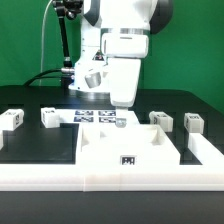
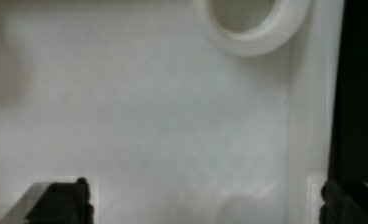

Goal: Assemble one leg

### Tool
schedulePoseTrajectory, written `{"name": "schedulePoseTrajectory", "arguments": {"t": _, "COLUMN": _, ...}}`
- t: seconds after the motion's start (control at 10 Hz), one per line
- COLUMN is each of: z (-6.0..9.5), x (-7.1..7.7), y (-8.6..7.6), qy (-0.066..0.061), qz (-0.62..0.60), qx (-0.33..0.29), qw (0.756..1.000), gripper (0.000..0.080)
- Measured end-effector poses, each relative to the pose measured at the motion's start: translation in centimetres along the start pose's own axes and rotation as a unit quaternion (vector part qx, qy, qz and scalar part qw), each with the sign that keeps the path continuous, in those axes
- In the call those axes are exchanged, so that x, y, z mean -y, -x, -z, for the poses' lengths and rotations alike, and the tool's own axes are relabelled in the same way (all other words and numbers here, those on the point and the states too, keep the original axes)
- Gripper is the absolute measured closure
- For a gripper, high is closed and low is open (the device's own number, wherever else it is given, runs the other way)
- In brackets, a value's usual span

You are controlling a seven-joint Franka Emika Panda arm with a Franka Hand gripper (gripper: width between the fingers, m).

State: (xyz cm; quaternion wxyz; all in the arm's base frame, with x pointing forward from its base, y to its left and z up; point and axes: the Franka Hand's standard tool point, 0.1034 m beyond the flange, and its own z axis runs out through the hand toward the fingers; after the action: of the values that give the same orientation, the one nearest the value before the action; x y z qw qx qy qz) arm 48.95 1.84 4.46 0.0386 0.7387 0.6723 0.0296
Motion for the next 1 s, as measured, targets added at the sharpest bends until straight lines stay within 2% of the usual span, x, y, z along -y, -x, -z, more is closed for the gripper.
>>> {"name": "schedulePoseTrajectory", "arguments": {"t": 0.3, "z": -0.1, "x": 0.1, "y": 0.0, "qy": -0.001, "qz": 0.000, "qx": 0.000, "qw": 1.000, "gripper": 0.0150}}
{"name": "schedulePoseTrajectory", "arguments": {"t": 0.6, "z": -1.1, "x": 2.6, "y": 0.1, "qy": -0.020, "qz": 0.001, "qx": 0.000, "qw": 1.000, "gripper": 0.0150}}
{"name": "schedulePoseTrajectory", "arguments": {"t": 0.9, "z": -2.7, "x": 3.9, "y": 0.1, "qy": -0.034, "qz": 0.001, "qx": -0.001, "qw": 0.999, "gripper": 0.0150}}
{"name": "schedulePoseTrajectory", "arguments": {"t": 1.0, "z": -3.2, "x": 3.9, "y": 0.1, "qy": -0.034, "qz": 0.000, "qx": -0.003, "qw": 0.999, "gripper": 0.0150}}
